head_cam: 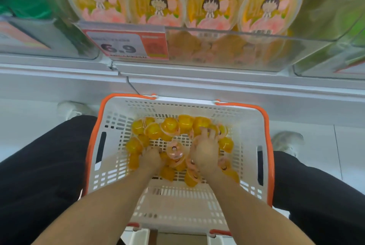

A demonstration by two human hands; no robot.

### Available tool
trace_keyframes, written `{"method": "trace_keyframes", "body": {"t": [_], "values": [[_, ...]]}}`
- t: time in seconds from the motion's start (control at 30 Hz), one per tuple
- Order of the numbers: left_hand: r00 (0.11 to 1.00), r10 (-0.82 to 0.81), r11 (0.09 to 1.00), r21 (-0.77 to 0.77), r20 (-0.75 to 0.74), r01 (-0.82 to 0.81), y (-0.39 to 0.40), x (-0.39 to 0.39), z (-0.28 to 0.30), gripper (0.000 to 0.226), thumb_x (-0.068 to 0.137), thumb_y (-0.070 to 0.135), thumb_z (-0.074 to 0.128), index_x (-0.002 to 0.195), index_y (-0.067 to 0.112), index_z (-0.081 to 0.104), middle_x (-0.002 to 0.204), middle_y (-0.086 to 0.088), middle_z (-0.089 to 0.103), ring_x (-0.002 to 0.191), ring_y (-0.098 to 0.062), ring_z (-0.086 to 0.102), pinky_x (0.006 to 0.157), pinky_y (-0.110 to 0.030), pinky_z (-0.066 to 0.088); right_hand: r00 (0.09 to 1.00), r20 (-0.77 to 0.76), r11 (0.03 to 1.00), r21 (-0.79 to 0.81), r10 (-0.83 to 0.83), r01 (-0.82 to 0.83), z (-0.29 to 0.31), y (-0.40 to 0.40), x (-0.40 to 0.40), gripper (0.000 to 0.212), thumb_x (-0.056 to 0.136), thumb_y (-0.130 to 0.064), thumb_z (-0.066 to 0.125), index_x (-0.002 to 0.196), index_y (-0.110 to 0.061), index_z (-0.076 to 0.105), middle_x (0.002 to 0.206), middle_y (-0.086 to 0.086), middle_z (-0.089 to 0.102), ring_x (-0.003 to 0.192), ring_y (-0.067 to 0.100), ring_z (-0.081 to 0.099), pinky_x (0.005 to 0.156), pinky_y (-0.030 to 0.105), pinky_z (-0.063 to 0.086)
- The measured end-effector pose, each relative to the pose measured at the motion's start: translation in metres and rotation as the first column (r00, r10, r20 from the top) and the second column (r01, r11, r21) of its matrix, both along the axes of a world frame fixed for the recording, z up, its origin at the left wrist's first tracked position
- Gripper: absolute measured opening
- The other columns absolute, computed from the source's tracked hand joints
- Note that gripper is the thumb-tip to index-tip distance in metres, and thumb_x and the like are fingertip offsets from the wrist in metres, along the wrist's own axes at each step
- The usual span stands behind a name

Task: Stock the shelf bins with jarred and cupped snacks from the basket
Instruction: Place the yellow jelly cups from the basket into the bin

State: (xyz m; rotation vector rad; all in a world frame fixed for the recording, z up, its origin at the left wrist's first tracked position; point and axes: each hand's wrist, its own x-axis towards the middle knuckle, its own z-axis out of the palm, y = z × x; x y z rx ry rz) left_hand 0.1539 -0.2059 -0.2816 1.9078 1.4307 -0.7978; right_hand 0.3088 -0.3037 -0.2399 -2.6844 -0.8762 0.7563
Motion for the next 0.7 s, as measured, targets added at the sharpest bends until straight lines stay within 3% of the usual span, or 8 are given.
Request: {"method": "trace_keyframes", "body": {"t": [0.17,0.27,0.33,0.43,0.53,0.6,0.63,0.7], "values": [[0.998,-0.038,0.998,-0.041,0.043,0.04,-0.01,0.0,0.0,0.053,0.084,0.057,0.063,0.13,0.03,0.054,0.139,-0.003,0.047,0.136,-0.03,0.036,0.109,-0.046,0.032,0.999,0.005,0.998,0.057,-0.036,0.035,-0.02,0.008,0.018,0.061,0.091,-0.047,0.06,0.143,-0.023,0.039,0.143,0.016,0.042,0.132,0.038,0.037,0.106,0.052,0.038],[0.965,0.12,0.988,-0.122,0.233,-0.093,-0.012,0.008,0.0,0.052,0.078,0.06,0.07,0.114,0.025,0.06,0.115,0.001,0.064,0.112,-0.023,0.057,0.094,-0.04,0.048,0.989,-0.069,0.987,0.087,-0.13,0.136,-0.019,0.02,0.03,0.053,0.083,-0.045,0.069,0.127,-0.028,0.045,0.124,0.008,0.056,0.121,0.033,0.044,0.097,0.046,0.042],[0.937,0.185,0.979,-0.135,0.297,-0.151,-0.012,0.014,0.004,0.047,0.077,0.063,0.069,0.107,0.028,0.058,0.108,0.004,0.064,0.107,-0.021,0.057,0.089,-0.042,0.05,0.977,-0.103,0.978,0.073,-0.187,0.194,-0.015,0.027,0.037,0.042,0.086,-0.037,0.07,0.117,-0.026,0.045,0.109,0.007,0.06,0.114,0.031,0.046,0.089,0.042,0.044],[0.93,0.198,0.976,0.023,0.31,-0.215,-0.009,0.029,0.014,0.047,0.086,0.054,0.065,0.116,0.019,0.056,0.119,-0.005,0.058,0.116,-0.028,0.05,0.094,-0.041,0.044,0.977,-0.09,0.975,0.086,-0.195,0.203,-0.015,0.026,0.039,0.035,0.089,-0.032,0.069,0.113,-0.021,0.047,0.105,0.006,0.059,0.108,0.026,0.048,0.085,0.039,0.043],[0.839,0.259,0.907,0.178,0.479,-0.382,0.0,0.051,0.028,0.039,0.087,0.03,0.069,0.118,0.01,0.056,0.118,-0.009,0.057,0.113,-0.028,0.053,0.091,-0.039,0.045,0.915,-0.252,0.905,0.213,-0.314,0.369,-0.009,0.022,0.037,0.036,0.085,-0.031,0.071,0.112,-0.022,0.047,0.097,0.0,0.059,0.09,0.019,0.055,0.076,0.034,0.048],[0.777,0.26,0.907,0.132,0.573,-0.401,0.006,0.07,0.031,0.041,0.086,0.023,0.07,0.121,0.008,0.055,0.119,-0.008,0.057,0.112,-0.024,0.055,0.093,-0.035,0.047,0.787,-0.432,0.78,0.25,-0.441,0.574,0.0,0.016,0.038,0.034,0.084,-0.029,0.073,0.11,-0.022,0.051,0.095,-0.002,0.061,0.087,0.019,0.062,0.075,0.032,0.051],[0.768,0.259,0.914,0.108,0.585,-0.391,0.009,0.081,0.031,0.044,0.086,0.025,0.072,0.122,0.008,0.054,0.12,-0.008,0.056,0.113,-0.023,0.054,0.095,-0.034,0.047,0.667,-0.551,0.699,0.196,-0.502,0.688,0.003,0.012,0.041,0.031,0.086,-0.029,0.071,0.11,-0.021,0.054,0.095,0.0,0.064,0.086,0.019,0.063,0.075,0.032,0.052],[0.757,0.304,0.918,0.035,0.579,-0.395,0.012,0.1,0.028,0.057,0.083,0.035,0.076,0.125,0.007,0.05,0.122,-0.008,0.054,0.115,-0.022,0.052,0.099,-0.035,0.046,0.312,-0.808,0.531,-0.001,-0.499,0.847,0.006,0.002,0.048,0.032,0.089,-0.036,0.063,0.114,-0.016,0.062,0.099,0.011,0.071,0.081,0.021,0.066,0.073,0.037,0.054]]}}
